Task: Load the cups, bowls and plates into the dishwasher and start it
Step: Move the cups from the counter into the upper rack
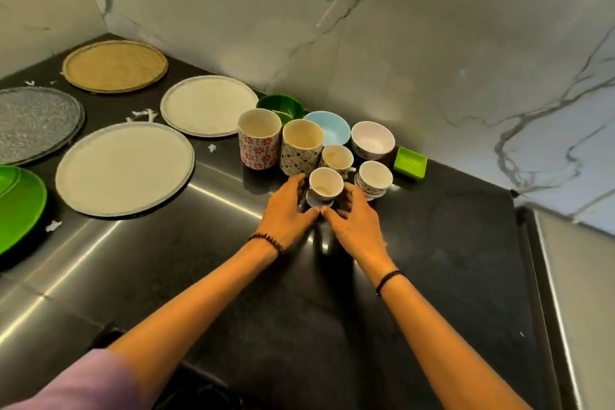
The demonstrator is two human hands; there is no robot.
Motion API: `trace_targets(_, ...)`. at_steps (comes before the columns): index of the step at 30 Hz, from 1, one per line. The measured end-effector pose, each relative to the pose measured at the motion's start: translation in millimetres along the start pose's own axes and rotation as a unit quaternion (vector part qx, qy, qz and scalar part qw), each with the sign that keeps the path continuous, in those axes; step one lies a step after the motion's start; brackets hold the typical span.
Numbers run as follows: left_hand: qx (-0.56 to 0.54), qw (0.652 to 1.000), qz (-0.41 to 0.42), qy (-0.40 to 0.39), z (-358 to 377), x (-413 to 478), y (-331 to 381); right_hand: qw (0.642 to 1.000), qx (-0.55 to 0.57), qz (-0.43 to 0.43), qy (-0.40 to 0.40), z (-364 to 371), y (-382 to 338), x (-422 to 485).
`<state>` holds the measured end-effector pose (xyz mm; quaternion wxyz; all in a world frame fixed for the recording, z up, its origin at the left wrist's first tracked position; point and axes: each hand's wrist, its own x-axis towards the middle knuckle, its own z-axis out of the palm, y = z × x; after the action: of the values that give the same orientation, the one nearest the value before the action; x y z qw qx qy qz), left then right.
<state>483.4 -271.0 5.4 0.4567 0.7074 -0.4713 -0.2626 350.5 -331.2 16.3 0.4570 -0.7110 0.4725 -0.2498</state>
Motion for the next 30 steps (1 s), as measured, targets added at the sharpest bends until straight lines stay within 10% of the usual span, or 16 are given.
trace_targets(15, -0.025, 0.998, -0.023, -0.043, 18.5, -13.4, 21.9, 0.992, 0.119, 0.045, 0.005, -36.3, 13.9, -48.3)
trace_targets(30, -0.186, 0.921, -0.101, -0.327, 104.8, -140.1, 91.9, 0.974, 0.091, 0.079, 0.192, -109.7, 56.3, -229.7)
